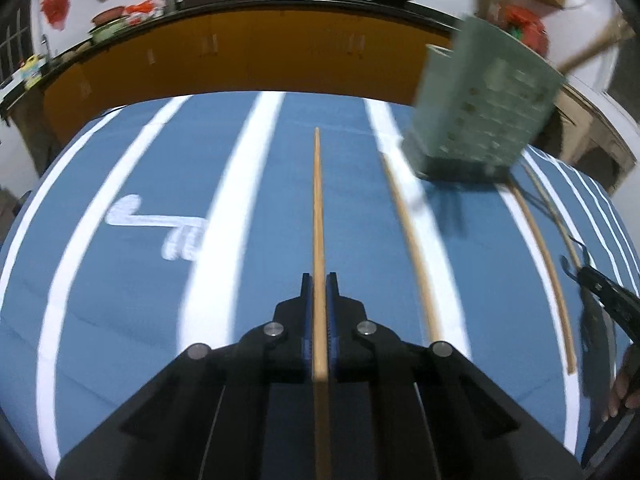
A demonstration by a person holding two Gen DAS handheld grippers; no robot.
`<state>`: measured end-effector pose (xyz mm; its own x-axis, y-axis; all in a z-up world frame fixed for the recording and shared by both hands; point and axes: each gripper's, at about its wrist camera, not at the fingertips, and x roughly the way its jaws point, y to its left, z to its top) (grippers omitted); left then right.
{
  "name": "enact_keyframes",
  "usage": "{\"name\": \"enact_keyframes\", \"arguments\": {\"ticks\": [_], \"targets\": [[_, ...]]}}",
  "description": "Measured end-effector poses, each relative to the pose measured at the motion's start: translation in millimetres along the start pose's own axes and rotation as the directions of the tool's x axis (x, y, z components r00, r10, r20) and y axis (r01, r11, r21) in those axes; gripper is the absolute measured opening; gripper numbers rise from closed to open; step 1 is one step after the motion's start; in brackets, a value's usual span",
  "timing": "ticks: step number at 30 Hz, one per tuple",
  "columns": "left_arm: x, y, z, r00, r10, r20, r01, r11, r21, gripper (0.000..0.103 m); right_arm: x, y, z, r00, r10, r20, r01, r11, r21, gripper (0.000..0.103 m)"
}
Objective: Organize utensils
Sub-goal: 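Close the left tool on a wooden chopstick while the right tool grasps another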
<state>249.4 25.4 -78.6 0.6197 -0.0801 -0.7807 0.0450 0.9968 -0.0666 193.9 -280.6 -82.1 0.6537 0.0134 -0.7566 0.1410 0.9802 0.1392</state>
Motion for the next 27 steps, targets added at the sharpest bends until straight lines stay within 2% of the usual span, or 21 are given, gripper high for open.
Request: {"name": "enact_keyframes", "arguments": {"ticks": [7, 27], "targets": [[-7, 12, -7, 0.999, -0.048, -0.009, 0.048, 0.998, 0.036, 0.011, -2, -3, -3, 1.000, 0.017, 0.000, -0.017, 1.000, -0.009, 0.008], [-9, 6, -12, 0.999, -0.033, 0.002, 0.033, 0.997, 0.063, 0.012, -2, 0, -4, 1.000, 0.002, 0.001, -0.002, 1.000, -0.023, 0.008]]}}
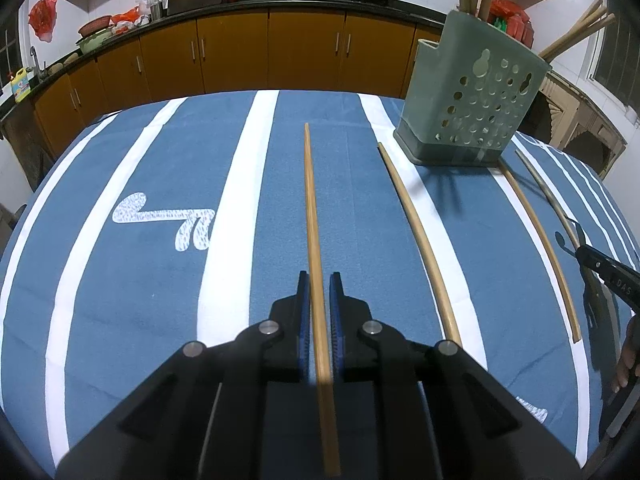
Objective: Organize utensils
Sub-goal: 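Close the left tool on a wooden chopstick while the right tool grasps another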
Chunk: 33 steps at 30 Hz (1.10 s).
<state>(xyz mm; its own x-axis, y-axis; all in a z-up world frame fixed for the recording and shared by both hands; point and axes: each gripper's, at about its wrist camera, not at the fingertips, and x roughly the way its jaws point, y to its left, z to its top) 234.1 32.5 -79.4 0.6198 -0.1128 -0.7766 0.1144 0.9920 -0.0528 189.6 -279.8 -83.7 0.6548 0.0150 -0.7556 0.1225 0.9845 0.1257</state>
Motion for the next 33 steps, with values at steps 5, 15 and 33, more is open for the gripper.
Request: {"name": "enact_keyframes", "arguments": {"ticks": [5, 15, 33], "targets": [[0, 0, 0, 1.000, -0.001, 0.001, 0.001, 1.000, -0.003, 0.012, 0, 0, 0, 1.000, 0.000, 0.000, 0.000, 1.000, 0.000, 0.008], [0, -1, -1, 1.000, 0.004, 0.001, -0.004, 1.000, -0.002, 0.012, -1, 1, -2, 1.000, -0.005, 0.000, 0.005, 1.000, -0.005, 0.009], [-22, -4, -14, 1.000, 0.008, 0.000, -0.008, 1.000, 0.005, 0.008, -28, -4, -9, 0.998, 0.051, 0.043, -0.051, 0.999, -0.011, 0.008]]}}
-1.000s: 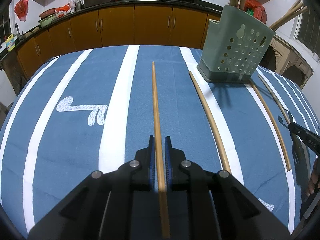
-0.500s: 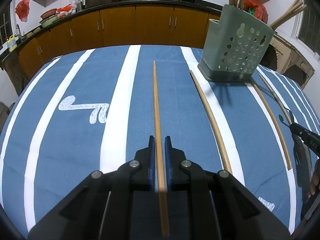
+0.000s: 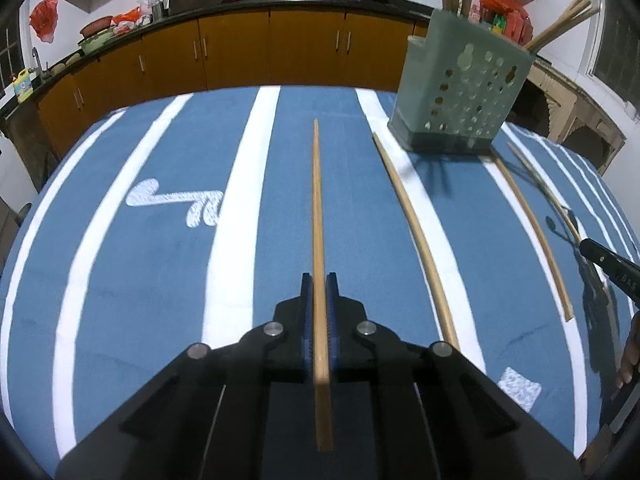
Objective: Organize utensils
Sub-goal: 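Close the left tool on a wooden chopstick while the right tool grasps another, then lift the left tool's chopstick upright over the holder while the right tool carries its own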
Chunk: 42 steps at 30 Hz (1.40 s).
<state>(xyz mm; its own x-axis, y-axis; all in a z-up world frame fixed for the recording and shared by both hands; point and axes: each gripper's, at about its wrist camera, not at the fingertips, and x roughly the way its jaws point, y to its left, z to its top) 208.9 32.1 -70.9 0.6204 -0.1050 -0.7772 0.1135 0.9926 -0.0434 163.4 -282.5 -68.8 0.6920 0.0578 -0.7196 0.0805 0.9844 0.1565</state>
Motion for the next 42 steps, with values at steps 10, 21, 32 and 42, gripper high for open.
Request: {"name": "enact_keyframes", "arguments": {"ticks": [10, 21, 32, 42], "targets": [[-61, 5, 27, 0.984, -0.037, 0.172, 0.041, 0.999, -0.017, 0.007, -50, -10, 28, 0.987, 0.020, 0.159, -0.024, 0.999, 0.022, 0.008], [-68, 8, 34, 0.979, -0.052, 0.197, 0.061, 0.997, -0.042, 0.007, -14, 2, -6, 0.997, 0.072, -0.021, -0.073, 0.997, -0.023, 0.027], [-64, 6, 32, 0.980, -0.048, 0.193, 0.057, 0.997, -0.043, 0.007, 3, 15, -25, 0.998, -0.008, -0.066, 0.000, 0.993, -0.114, 0.007], [-88, 7, 40, 0.960, -0.032, 0.279, 0.043, 0.999, -0.033, 0.007, -50, -5, 12, 0.991, 0.029, 0.131, -0.025, 0.999, -0.035, 0.007]]}}
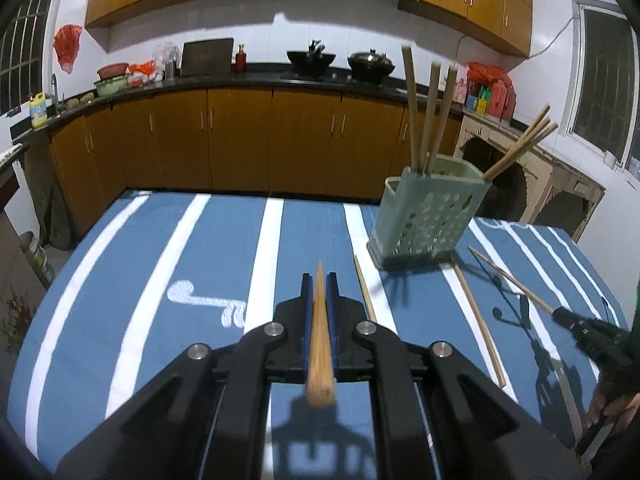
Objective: Organize utensils
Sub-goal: 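Lift the left tool's chopstick upright over the holder while the right tool carries its own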
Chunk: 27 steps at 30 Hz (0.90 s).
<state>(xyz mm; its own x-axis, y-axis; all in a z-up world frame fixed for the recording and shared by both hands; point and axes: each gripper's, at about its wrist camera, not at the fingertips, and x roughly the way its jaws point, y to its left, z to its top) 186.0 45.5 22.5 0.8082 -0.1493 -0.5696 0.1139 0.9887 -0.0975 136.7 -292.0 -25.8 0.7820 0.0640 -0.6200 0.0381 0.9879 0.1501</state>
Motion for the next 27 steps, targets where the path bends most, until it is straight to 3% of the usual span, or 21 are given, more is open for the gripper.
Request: {"name": "enact_keyframes", "arguments": {"ticks": [10, 22, 27], "targets": [[-24, -1, 21, 0.996, -0.018, 0.091, 0.019, 1.000, -0.007, 0.007, -40, -6, 36, 0.980, 0.026, 0.197, -0.034, 0.999, 0.036, 0.007], [-32, -4, 33, 0.991, -0.028, 0.128, 0.030, 0.999, -0.012, 0.007, -44, -3, 49, 0.970, 0.028, 0.242, -0.039, 0.998, 0.041, 0.007], [-41, -11, 47, 0.986, -0.052, 0.156, 0.053, 0.999, 0.000, 0.007, -59, 4, 70, 0.954, 0.061, 0.294, -0.070, 0.997, 0.021, 0.007]]}}
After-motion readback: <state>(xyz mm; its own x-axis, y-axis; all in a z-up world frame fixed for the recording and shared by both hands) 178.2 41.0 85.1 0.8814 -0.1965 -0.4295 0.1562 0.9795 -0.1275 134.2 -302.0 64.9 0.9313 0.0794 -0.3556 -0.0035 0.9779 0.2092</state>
